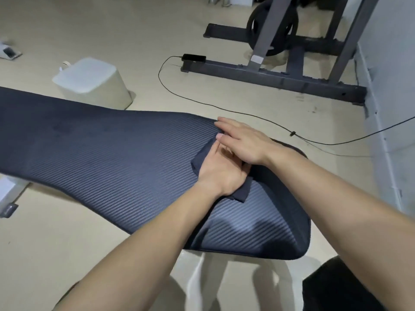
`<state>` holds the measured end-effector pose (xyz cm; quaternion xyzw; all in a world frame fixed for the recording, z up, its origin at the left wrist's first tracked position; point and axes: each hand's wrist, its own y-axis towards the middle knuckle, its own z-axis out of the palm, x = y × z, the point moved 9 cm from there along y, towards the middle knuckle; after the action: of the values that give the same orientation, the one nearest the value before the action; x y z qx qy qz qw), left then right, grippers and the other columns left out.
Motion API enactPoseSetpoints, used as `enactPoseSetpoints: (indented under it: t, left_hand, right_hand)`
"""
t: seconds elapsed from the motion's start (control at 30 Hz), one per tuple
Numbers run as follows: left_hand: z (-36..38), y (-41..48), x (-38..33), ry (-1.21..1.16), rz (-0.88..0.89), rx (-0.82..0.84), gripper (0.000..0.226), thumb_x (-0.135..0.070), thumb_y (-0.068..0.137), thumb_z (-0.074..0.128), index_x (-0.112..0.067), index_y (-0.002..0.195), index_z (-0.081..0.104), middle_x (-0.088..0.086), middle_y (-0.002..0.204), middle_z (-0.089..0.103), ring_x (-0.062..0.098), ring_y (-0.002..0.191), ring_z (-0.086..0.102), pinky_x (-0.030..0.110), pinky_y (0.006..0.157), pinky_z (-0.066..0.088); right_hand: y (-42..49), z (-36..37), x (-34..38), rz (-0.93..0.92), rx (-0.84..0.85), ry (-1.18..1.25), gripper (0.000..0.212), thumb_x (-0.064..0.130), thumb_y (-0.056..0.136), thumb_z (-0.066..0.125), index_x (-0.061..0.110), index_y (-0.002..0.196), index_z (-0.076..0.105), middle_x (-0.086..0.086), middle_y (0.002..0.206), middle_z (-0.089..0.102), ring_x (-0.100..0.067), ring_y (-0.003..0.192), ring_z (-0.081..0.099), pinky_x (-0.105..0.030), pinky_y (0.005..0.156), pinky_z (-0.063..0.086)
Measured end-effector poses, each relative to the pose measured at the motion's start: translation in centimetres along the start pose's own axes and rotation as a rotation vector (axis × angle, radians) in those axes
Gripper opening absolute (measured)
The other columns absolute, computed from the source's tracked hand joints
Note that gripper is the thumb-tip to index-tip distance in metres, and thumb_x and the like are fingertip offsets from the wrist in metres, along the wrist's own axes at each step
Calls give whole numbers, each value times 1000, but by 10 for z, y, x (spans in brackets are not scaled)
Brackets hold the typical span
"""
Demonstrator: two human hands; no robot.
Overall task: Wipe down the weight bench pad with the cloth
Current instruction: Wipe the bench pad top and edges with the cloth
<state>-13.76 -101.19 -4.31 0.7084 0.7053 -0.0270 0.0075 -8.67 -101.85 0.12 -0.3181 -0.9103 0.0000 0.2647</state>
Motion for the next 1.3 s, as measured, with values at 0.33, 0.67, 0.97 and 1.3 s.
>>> enactPoseSetpoints:
  t: [0.33,0.67,0.97,1.3]
  left_hand:
    - [0,-44,-64,-604,211,41,67,-37,88,47,-14,150,39,13,154,41,26,142,39,42,115,33]
    - [-5,-97,96,-1936,-734,-267,25,3,87,43,-3,91,66,18,95,74,30,96,72,38,89,57]
    - [-65,-176,265,-1365,-882,-591,29,-3,84,43,-14,81,70,2,77,74,18,67,64,26,62,49]
    - [-79,-197,286,-1087,-875,-522,26,-14,83,49,-27,76,71,-8,86,74,11,74,69,28,66,50]
  right_hand:
    - [-64,27,0,-3,-172,347,64,59,89,36,33,147,44,12,159,32,-14,147,25,-41,121,18]
    - [-100,100,76,15,-239,-404,60,40,100,37,9,152,35,-18,156,35,-33,144,30,-53,120,17]
    - [-13,157,243,-267,-284,-344,30,13,88,48,13,114,65,-12,115,60,-34,101,52,-46,84,41]
    - [28,198,282,-276,-7,-515,56,42,101,20,19,152,29,-3,159,30,-27,148,15,-50,120,5]
